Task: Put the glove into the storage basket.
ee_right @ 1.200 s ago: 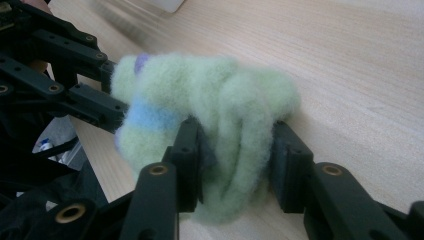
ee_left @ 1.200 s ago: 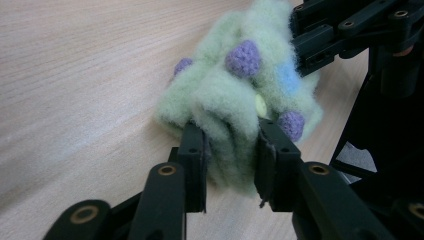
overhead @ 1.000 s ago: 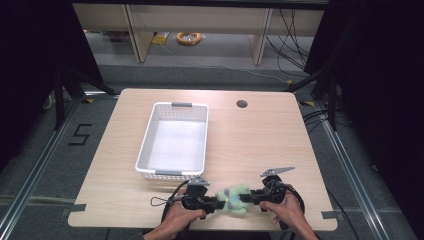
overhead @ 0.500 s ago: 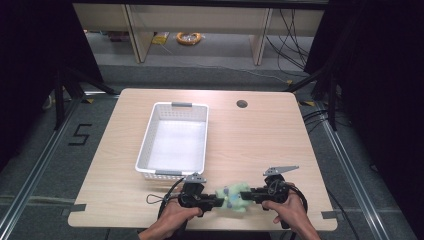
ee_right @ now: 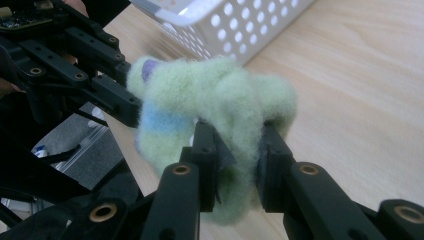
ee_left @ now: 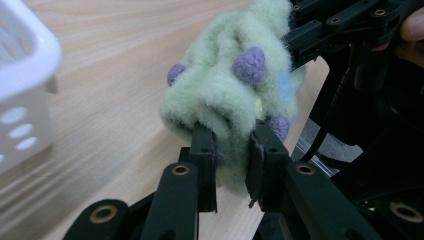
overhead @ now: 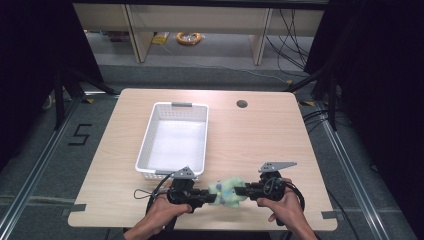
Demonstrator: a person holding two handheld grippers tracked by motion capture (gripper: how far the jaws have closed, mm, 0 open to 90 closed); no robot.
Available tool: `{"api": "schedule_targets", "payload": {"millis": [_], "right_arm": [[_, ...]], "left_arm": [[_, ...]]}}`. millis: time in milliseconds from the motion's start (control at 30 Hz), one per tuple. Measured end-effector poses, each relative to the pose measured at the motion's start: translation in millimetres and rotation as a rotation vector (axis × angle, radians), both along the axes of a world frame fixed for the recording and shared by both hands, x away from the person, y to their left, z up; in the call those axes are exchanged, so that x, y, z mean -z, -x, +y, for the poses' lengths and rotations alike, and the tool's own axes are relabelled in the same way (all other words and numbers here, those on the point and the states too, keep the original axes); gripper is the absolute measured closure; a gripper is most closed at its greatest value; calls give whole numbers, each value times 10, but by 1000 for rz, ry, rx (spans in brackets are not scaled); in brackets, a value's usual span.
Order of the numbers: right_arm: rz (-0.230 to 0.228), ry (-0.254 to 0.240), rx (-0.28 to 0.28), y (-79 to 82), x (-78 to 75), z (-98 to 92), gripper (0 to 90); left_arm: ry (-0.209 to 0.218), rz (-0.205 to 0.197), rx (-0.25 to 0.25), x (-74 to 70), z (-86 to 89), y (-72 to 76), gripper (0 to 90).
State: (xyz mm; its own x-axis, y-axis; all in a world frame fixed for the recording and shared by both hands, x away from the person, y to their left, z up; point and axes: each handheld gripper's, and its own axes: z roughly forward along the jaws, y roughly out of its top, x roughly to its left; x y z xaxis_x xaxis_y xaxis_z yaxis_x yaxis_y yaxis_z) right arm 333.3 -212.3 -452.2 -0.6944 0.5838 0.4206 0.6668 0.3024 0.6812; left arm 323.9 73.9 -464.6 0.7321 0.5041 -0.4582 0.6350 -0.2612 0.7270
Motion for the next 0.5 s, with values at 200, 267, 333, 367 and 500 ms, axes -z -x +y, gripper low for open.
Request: {"api": "schedule_targets", "payload": {"millis": [200, 267, 333, 367, 500], "right_arm": [[-32, 2, -17, -72, -206, 151, 750], [-45, 2, -27, -113, -261, 195, 750], [-52, 1, -29, -163, -307, 235, 750], [-50, -2, -33, -188, -326, 262, 750], [-57, -14, -34, -308, -420, 387, 750]], "left_arm": [[-12, -27, -8, -190, 147, -72, 748], [-19, -32, -17, -252, 197, -111, 746], [-27, -37, -15, -296, 239, -147, 746], [-32, -39, -23, -315, 262, -168, 745], [-31, -42, -36, -417, 372, -264, 745]]}}
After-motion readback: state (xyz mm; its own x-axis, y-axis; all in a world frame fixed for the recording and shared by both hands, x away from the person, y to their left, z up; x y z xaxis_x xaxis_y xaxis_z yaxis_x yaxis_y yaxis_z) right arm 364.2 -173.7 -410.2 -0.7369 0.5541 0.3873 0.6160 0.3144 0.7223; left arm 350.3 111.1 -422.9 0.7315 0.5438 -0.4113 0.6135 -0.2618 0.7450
